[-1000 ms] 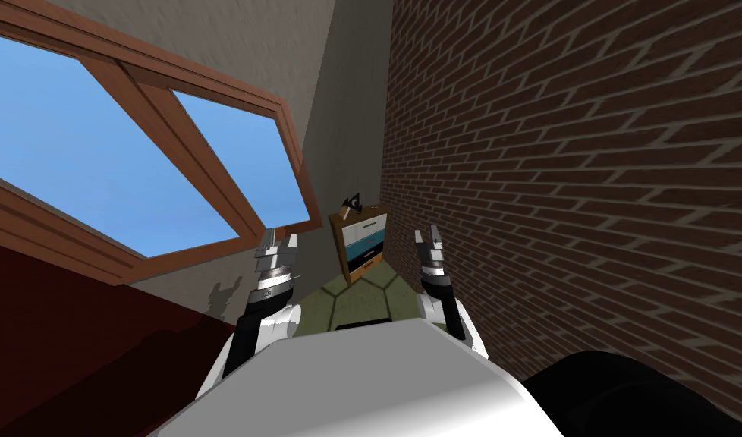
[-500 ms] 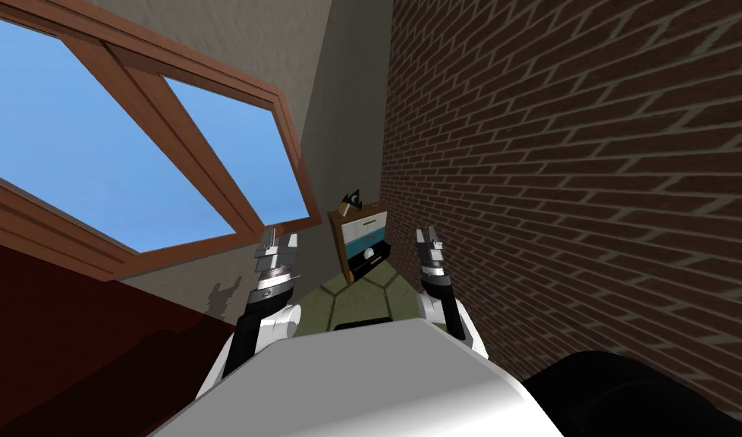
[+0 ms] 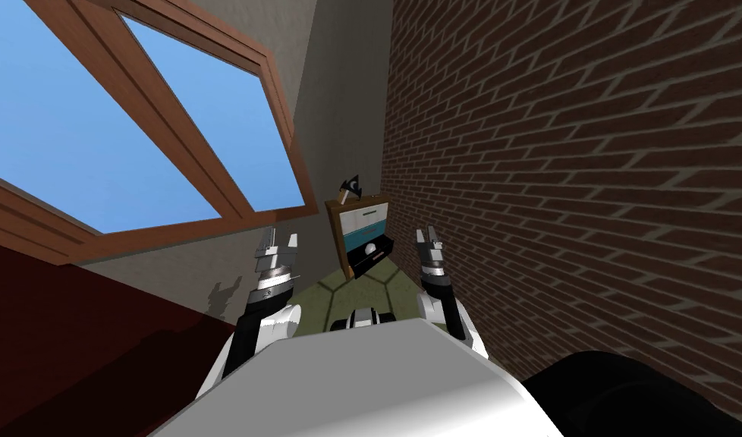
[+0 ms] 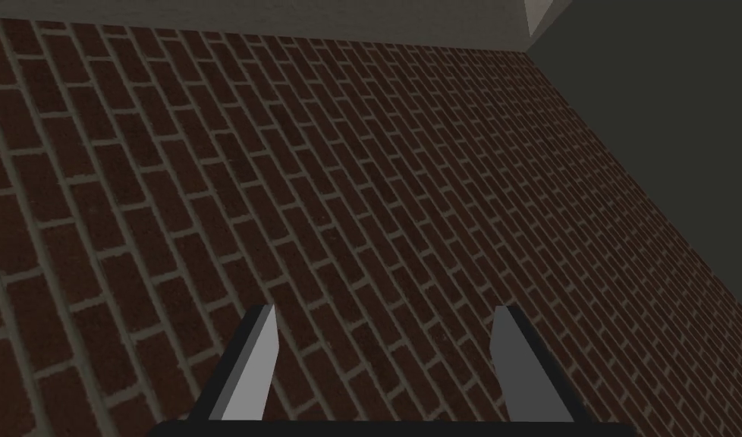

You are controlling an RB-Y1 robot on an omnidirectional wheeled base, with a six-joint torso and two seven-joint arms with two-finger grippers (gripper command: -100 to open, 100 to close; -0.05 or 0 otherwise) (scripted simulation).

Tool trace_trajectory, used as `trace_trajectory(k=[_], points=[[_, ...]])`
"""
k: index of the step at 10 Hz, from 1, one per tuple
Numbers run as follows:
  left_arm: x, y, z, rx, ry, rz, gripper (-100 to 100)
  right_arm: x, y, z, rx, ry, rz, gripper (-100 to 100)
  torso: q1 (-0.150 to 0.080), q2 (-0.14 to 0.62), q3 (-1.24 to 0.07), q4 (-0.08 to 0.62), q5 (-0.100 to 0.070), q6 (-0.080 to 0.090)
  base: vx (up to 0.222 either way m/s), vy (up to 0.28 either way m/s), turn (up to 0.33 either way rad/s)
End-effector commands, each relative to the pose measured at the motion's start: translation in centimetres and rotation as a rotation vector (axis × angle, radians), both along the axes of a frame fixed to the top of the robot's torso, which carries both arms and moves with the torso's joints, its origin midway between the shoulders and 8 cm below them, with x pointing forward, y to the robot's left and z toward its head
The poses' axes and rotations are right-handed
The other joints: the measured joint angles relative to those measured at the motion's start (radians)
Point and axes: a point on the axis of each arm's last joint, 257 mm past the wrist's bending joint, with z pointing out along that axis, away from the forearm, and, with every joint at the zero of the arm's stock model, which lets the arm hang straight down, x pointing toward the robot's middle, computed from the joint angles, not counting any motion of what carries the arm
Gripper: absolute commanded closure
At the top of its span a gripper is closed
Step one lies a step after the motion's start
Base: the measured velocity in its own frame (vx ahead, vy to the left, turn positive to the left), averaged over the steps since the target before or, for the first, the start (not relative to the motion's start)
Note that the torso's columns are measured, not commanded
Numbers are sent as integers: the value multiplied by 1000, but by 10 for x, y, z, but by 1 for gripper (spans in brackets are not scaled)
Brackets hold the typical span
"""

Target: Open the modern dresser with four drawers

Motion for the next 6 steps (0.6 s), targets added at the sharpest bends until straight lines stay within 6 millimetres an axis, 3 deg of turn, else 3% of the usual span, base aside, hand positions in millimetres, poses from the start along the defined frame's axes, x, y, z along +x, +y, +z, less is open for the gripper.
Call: trace_trajectory(k=[1, 6], points=[[0, 0, 0, 0, 1, 0, 0, 0, 5, -2, -87, 15, -14, -100, 0, 33, -69, 33, 0, 0, 25, 1, 93], [0, 0, 0, 0, 1, 0, 0, 0, 14, -7, -304, 43, -106, -100, 0, 46, -94, 47, 0, 0, 45, -3, 127]])
